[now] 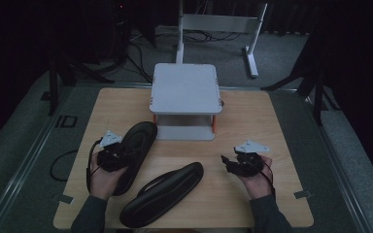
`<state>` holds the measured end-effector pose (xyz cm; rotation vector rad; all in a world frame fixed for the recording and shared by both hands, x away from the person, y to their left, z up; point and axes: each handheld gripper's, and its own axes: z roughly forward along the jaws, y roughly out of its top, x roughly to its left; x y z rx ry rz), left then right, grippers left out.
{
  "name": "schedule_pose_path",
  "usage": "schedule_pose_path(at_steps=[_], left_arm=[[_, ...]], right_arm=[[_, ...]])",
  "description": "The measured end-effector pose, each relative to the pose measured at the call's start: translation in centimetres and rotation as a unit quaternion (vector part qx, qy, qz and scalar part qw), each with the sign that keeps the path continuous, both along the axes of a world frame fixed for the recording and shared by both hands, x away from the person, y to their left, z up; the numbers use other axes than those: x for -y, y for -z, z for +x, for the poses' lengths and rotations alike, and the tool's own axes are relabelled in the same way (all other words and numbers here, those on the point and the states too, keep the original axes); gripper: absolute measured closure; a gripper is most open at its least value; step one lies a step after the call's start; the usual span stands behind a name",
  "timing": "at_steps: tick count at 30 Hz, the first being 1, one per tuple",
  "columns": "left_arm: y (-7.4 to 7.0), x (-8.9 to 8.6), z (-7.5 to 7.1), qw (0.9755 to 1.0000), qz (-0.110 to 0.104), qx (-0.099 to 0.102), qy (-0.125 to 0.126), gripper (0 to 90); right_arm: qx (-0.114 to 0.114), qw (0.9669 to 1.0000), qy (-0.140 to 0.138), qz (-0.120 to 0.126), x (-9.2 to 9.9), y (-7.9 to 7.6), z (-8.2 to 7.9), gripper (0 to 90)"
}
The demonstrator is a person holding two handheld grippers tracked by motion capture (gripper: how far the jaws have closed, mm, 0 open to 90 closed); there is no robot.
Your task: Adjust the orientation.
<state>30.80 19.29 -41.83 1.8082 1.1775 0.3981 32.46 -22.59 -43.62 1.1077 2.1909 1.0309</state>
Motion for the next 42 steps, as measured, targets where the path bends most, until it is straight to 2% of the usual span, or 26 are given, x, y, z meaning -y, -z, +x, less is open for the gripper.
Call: schedule_pose_path(at_steps=[4, 10, 12, 17, 20, 28, 36, 38, 39, 42], left_arm=[[-0.7, -0.2, -1.7, 0.9999, -0.004, 0.006, 0.007, 54.7], [-1.7, -0.6, -4.8, 0.9997, -0.009, 0.018, 0.013, 48.9], [-1.9, -0.9, -5.7, 0.9996, -0.015, 0.016, 0.017, 47.2], [-2.2, -1.4, -7.6, 0.9993, -0.023, 0.010, 0.028, 43.0], [-2.0, -1.4, -8.4, 0.9993, -0.018, 0.006, 0.033, 40.2], [-0.6, -0.4, -9.9, 0.9970, -0.015, -0.018, 0.073, 32.4], [-0.2, 0.9, -9.9, 0.9946, -0.014, -0.024, 0.101, 30.8], [0.0, 1.7, -9.9, 0.9929, -0.002, -0.029, 0.115, 30.8], [0.0, 1.7, -9.9, 0.9929, -0.002, -0.029, 0.115, 30.8], [0.7, 2.2, -10.0, 0.9916, 0.016, -0.039, 0.122, 31.6]], right_arm=[[0.006, 0.9991, -0.036, 0.021, -1.9, -1.3, -0.4, 39.1], [0.009, 0.9963, -0.080, 0.029, -4.8, -2.5, -0.6, 39.1], [0.011, 0.9951, -0.095, 0.028, -5.8, -2.8, -0.6, 39.1], [0.012, 0.9928, -0.116, 0.026, -7.8, -2.9, -0.6, 38.8], [0.009, 0.9921, -0.122, 0.026, -8.6, -2.8, -0.5, 38.7], [0.001, 0.9913, -0.129, 0.024, -9.3, -2.3, -0.4, 38.7], [0.002, 0.9914, -0.129, 0.026, -9.2, -2.3, -0.4, 38.7], [0.001, 0.9914, -0.129, 0.025, -9.2, -2.3, -0.4, 38.7], [0.001, 0.9914, -0.128, 0.026, -9.1, -2.2, -0.4, 38.7], [0.002, 0.9915, -0.128, 0.026, -8.9, -2.2, -0.4, 38.8]])
